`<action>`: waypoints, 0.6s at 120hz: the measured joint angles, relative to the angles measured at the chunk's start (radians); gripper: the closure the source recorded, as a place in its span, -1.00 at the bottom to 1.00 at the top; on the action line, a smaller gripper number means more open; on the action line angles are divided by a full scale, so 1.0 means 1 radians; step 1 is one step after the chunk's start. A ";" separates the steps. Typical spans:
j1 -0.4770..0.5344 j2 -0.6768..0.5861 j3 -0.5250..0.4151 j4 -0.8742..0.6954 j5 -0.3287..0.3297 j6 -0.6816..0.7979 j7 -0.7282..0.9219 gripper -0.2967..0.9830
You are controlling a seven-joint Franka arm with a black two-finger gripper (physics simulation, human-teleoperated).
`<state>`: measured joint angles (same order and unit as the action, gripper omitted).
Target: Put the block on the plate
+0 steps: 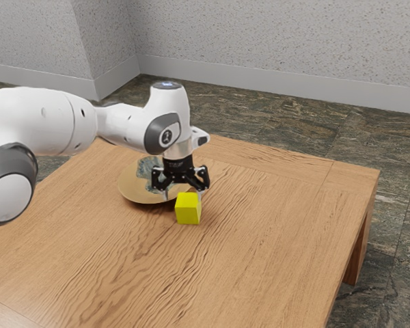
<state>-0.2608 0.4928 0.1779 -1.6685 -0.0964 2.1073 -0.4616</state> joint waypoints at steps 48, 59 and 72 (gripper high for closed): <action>0.004 0.058 0.000 0.023 0.002 0.081 -0.007 -0.54; 0.006 0.070 0.000 0.026 0.002 0.094 -0.006 -0.54; 0.007 0.082 0.000 0.035 0.001 0.103 -0.004 -0.54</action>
<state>-0.2536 0.5752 0.1779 -1.6332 -0.0951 2.2106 -0.4660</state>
